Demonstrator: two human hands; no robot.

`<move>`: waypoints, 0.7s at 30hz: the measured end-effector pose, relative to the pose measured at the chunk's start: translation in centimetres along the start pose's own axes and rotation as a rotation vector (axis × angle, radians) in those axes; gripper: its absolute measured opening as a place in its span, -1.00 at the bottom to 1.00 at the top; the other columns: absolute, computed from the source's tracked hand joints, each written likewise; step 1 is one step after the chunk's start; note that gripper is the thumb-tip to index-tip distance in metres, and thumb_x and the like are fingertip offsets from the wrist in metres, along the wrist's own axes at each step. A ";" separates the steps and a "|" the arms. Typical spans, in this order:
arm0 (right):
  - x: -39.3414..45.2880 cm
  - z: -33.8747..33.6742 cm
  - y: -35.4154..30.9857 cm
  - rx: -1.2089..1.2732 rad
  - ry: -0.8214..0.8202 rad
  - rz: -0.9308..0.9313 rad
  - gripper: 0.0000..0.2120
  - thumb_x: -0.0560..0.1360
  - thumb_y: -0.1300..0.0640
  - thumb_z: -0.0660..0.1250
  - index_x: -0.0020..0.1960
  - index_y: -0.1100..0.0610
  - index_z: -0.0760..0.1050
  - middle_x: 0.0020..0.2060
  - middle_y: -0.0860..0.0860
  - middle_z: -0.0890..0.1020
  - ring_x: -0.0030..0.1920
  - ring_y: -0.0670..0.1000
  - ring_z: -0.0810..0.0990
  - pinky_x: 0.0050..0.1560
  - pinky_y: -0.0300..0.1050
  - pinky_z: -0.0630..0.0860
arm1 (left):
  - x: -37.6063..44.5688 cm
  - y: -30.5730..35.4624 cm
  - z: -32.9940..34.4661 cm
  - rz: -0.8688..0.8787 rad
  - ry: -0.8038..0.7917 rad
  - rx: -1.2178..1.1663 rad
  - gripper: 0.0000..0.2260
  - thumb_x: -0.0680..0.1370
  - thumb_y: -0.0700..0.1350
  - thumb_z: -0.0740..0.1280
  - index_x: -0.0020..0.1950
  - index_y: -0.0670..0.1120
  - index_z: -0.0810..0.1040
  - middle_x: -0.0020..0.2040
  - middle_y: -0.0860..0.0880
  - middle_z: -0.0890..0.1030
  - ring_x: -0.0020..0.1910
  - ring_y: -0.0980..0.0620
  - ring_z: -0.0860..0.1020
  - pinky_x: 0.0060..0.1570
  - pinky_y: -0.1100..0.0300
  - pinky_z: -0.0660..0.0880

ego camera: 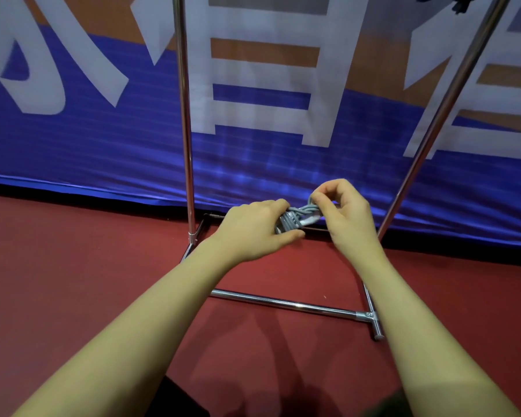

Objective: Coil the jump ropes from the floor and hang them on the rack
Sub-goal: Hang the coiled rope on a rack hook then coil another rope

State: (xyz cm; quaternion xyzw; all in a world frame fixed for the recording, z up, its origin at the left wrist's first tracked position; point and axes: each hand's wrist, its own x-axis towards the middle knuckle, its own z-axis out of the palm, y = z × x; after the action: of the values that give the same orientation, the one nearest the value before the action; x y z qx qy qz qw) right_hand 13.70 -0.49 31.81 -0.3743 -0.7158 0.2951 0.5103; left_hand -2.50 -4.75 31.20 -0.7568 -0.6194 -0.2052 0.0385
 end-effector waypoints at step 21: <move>0.0 -0.8 0.3 -0.236 -0.210 -0.130 -0.81 0.57 0.24 0.25 -0.08 -0.03 0.35 -0.01 -0.03 0.60 0.00 -0.04 0.57 0.08 -0.07 0.49 | 0.3 0.8 -0.4 -0.204 -0.035 -0.073 -0.67 0.50 0.27 0.25 -0.08 0.01 0.35 -0.25 0.07 0.45 -0.19 -0.02 0.44 -0.25 0.14 0.28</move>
State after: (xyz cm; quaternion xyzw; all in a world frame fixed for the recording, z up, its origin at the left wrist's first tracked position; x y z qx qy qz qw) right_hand 14.51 -0.27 31.77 -0.3517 -0.8175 0.2127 0.4034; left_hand -1.81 -4.79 31.77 -0.6940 -0.6860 -0.2173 -0.0208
